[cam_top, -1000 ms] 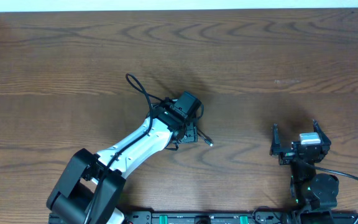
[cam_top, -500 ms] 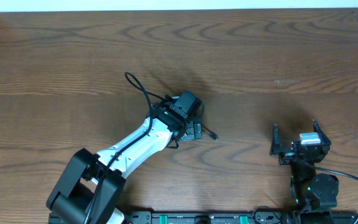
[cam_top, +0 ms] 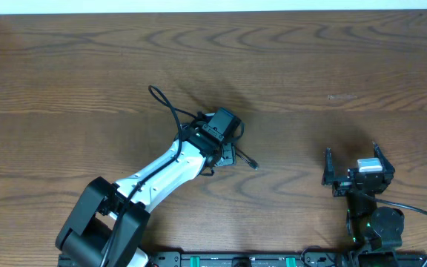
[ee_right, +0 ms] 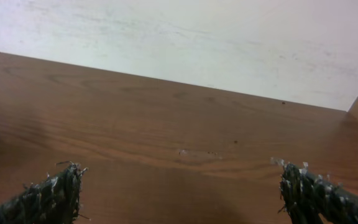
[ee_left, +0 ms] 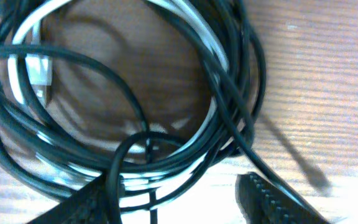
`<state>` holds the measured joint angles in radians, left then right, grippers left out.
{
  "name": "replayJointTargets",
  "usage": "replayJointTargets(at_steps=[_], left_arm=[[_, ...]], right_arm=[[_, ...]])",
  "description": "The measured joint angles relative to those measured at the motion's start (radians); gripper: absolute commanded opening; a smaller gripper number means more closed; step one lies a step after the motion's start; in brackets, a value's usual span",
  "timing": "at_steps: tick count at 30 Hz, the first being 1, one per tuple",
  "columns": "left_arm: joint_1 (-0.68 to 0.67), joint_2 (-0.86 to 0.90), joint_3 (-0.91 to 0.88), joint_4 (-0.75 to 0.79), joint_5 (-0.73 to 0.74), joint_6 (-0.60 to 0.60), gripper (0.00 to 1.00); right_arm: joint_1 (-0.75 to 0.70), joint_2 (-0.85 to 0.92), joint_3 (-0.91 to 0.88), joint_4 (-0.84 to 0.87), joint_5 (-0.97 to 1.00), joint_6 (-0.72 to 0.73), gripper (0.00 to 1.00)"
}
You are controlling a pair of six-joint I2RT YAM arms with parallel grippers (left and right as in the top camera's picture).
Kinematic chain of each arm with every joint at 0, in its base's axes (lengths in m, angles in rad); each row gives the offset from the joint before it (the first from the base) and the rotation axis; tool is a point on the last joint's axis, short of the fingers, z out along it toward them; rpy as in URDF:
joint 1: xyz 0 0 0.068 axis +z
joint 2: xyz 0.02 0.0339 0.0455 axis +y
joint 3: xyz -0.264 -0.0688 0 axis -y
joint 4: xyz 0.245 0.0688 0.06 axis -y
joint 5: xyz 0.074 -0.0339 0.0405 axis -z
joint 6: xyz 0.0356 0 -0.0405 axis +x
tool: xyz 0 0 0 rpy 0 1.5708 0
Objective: Untangle cables
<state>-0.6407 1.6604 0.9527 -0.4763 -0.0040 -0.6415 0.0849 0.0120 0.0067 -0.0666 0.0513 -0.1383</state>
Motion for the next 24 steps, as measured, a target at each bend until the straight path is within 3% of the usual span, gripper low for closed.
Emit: replayJointTargets(at_steps=[4,5,12,24], left_arm=[[0.000,0.000,-0.006,0.010,-0.003,-0.020,0.21],[0.000,0.000,-0.011,0.010,-0.002,-0.030,0.08],[0.002,0.000,-0.029,0.012,0.023,-0.043,0.08],[0.184,-0.229,-0.009,0.072,0.421,-0.105,0.07]], right_arm=[[0.000,0.000,0.000,0.000,0.000,0.000,0.99],[0.000,0.000,0.000,0.000,0.000,0.000,0.99],[0.000,0.000,0.000,0.000,0.000,0.000,0.99],[0.000,0.000,0.000,0.000,0.000,0.000,0.99]])
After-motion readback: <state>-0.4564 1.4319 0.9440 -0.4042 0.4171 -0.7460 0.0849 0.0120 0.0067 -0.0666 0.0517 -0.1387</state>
